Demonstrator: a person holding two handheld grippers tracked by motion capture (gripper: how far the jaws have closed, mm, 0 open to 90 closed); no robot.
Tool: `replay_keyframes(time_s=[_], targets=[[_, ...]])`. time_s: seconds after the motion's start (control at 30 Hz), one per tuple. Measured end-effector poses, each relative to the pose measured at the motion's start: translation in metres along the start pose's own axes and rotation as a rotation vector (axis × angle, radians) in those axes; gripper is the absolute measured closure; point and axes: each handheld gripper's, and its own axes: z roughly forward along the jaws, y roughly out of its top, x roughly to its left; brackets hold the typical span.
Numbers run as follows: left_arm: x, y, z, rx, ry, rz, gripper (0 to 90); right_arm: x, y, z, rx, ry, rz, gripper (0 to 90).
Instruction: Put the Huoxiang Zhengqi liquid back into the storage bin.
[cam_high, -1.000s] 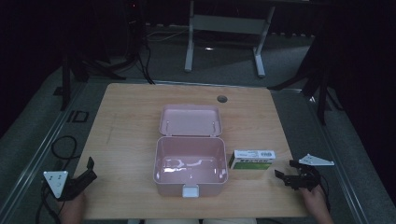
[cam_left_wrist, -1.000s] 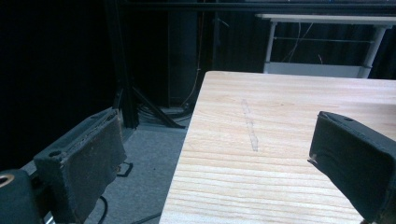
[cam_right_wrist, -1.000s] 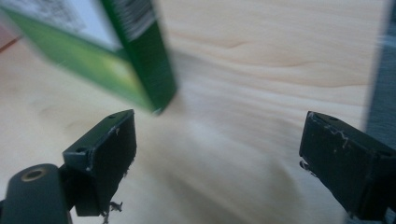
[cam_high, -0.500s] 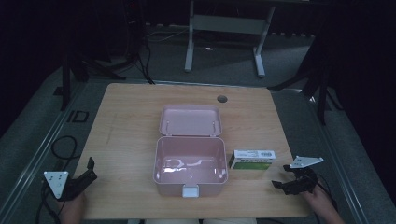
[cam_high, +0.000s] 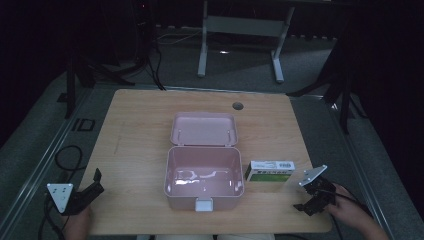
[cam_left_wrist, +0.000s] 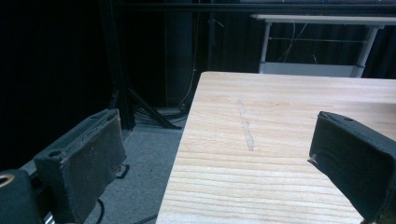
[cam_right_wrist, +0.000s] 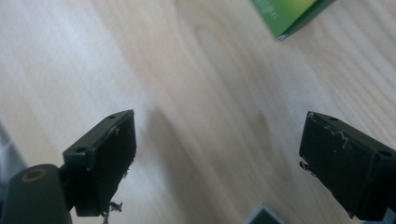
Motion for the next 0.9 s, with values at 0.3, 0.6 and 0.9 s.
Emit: replay_keyframes(time_s=[0.3,0.6,0.9], targets=[[0.000,0.000,0.000,0.004,-0.004,-0.003,3.5,0.012,0.019,-0.004,0.200,0.018,-0.137,10.8],[0.000,0.000,0.001,0.002,-0.005,-0.007,3.4,0.022,0.041,-0.002,0.278,0.059,-0.221,11.1],[0.000,0.000,0.001,0.005,-0.009,-0.004,3.4,0.036,0.058,-0.005,0.242,0.143,-0.260,11.1]])
